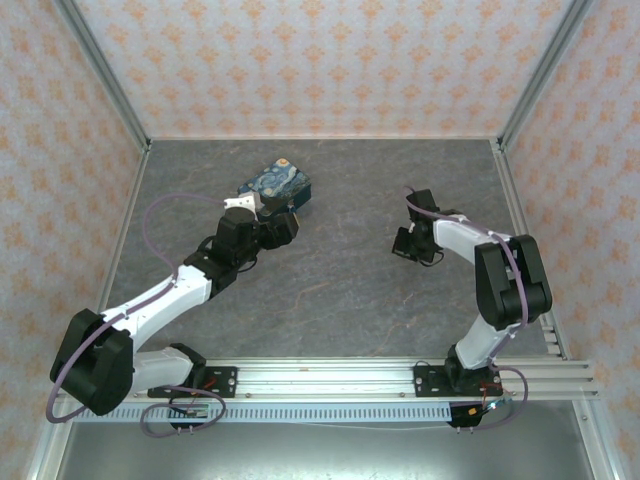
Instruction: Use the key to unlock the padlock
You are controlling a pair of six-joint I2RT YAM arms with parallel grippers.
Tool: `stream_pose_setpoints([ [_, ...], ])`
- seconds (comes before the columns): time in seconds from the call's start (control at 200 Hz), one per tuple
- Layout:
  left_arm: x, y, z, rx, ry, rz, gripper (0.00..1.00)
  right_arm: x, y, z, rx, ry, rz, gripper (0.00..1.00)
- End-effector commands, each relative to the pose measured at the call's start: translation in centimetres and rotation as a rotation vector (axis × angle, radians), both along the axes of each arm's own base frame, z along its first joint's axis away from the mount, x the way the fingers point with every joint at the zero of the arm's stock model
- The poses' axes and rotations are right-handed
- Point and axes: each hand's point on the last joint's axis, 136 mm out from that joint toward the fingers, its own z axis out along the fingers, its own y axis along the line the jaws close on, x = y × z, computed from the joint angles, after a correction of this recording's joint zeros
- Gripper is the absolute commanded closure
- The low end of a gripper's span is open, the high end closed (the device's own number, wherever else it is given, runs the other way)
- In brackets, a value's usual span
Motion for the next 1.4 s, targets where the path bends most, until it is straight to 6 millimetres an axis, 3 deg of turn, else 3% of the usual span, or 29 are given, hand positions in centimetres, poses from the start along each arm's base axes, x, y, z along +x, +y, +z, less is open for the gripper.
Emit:
stream_pose_setpoints([
  [0.0,0.2,-0.1,1.9,-0.004,-0.041,-0.001,0.00,0.0,0.3,1.2,0.019,-0.052,0.003,1.00],
  [0.22,0.2,-0.3,2.7,-0.032,-0.044,-0.002,0.00,0.4,1.2,3.5,0.070,-0.138,0.054,1.00],
  [0.48,0.2,-2.5,3.1,-0.222,0.080,-0.009,0.00,0.7,3.0,7.4,0.146,-0.214,0.167,1.00],
  [0.781,1.1,-6.5,3.4,-0.565,0.278,-0.004,0.01,0.4,6.9,12.2,0.208,-0.308,0.333,1.00],
  [0.921,1.7,-7.9,3.7,-0.648,0.310,-0.023,0.06,0.1,9.3,13.9,0.244,-0.341,0.406,1.00],
  [1.181,2.1,-8.9,8.1,-0.576,-0.003,-0.169,0.10,0.9,13.1,18.7,0.514,-0.415,0.343,1.00],
  [1.396,0.0,-9.4,13.4,-0.343,-0.376,-0.373,0.10,0.4,14.0,24.5,0.618,-0.463,0.352,1.00],
])
